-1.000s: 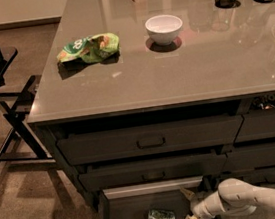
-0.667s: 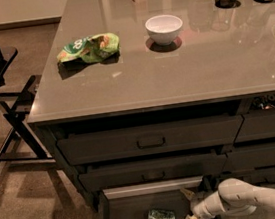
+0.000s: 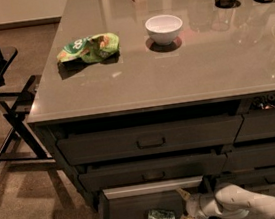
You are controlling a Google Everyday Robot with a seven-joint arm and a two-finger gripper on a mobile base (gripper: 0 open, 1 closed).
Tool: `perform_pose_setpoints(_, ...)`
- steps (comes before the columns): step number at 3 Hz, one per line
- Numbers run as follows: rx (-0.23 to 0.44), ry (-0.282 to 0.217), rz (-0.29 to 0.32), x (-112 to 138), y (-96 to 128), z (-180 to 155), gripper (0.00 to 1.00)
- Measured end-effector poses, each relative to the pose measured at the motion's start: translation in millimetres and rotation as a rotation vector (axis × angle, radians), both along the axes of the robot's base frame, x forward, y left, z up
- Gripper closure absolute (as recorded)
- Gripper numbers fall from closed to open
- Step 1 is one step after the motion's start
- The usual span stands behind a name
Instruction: Pick green can from bottom drawer and place on counter
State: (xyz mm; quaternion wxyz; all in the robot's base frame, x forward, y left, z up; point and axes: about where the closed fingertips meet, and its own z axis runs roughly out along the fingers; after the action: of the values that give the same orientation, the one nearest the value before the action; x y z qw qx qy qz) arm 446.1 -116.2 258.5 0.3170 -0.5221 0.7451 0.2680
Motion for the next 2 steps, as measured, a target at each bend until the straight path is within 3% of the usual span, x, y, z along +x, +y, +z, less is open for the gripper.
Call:
perform_pose_setpoints(1,0.025,-0.051,0.007,10.2,8.9,-32.1,0.0)
perform_pose_setpoints(2,0.002,-0.077,0.066,7.9,15.8,-72.5,0.0)
